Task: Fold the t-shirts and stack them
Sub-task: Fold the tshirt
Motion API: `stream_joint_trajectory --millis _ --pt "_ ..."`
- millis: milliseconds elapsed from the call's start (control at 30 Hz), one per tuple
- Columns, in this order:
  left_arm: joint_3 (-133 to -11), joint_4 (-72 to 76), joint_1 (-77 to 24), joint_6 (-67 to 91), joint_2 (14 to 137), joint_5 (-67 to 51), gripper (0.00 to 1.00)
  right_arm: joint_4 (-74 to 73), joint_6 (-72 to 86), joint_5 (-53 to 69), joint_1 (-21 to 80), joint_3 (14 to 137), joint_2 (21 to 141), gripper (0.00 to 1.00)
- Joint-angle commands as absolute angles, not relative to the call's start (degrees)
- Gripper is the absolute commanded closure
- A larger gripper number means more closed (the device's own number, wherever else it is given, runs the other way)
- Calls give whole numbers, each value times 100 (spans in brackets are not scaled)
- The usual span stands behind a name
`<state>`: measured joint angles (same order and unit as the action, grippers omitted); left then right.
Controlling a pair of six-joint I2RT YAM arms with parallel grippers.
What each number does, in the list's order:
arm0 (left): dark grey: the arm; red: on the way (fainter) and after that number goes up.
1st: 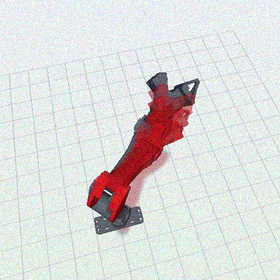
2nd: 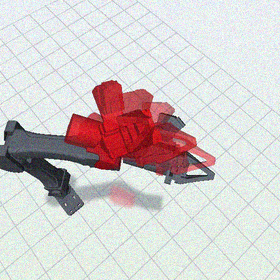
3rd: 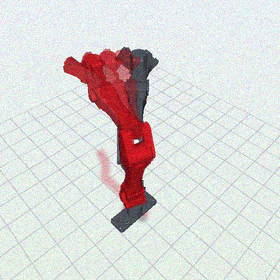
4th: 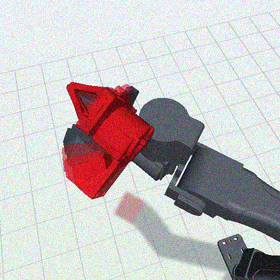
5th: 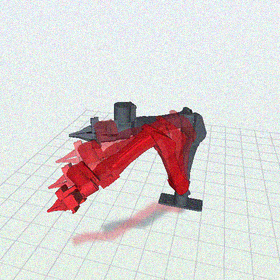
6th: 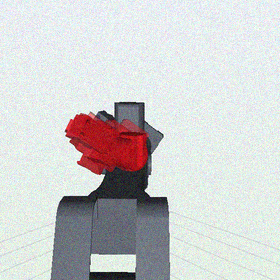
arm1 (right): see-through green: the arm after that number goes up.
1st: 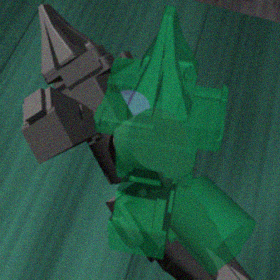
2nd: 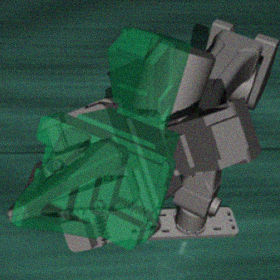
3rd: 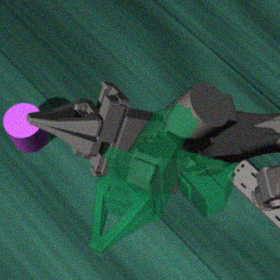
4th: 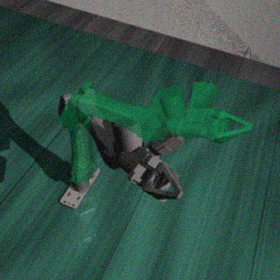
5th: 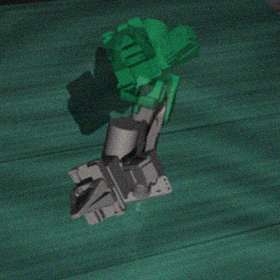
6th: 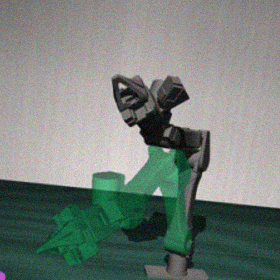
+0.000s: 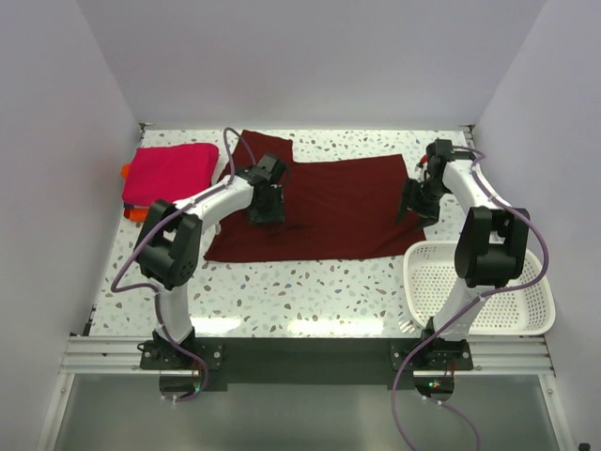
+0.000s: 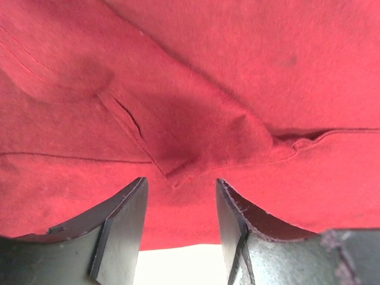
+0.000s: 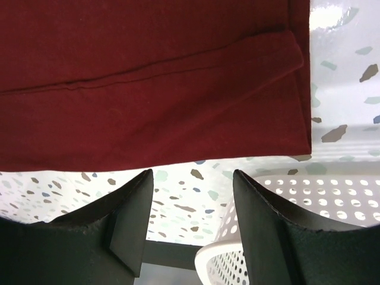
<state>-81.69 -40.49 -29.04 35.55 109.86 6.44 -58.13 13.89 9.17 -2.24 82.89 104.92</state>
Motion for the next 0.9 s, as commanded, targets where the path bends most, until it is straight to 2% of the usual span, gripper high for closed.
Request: stream_joint_trajectory --millis 0,267,367,667,867 --pt "-8077 -4175 -3041 3709 10977 738 47 -5669 1380 1143 -202 8305 10222 40" --pt "-8042 -4219 -3076 3744 11109 756 52 -5836 1345 1107 -202 8587 10327 41" --pt "-8024 -4201 -3076 3709 11188 747 58 -5774 1406 1169 -202 8508 10327 41" --pt "-8156 -4105 -3076 3525 11452 931 59 -5722 1398 1108 -202 8288 10231 41" --pt "-8323 -4113 -3076 3445 11557 1098 73 -5730 1406 1099 -202 8262 10204 41"
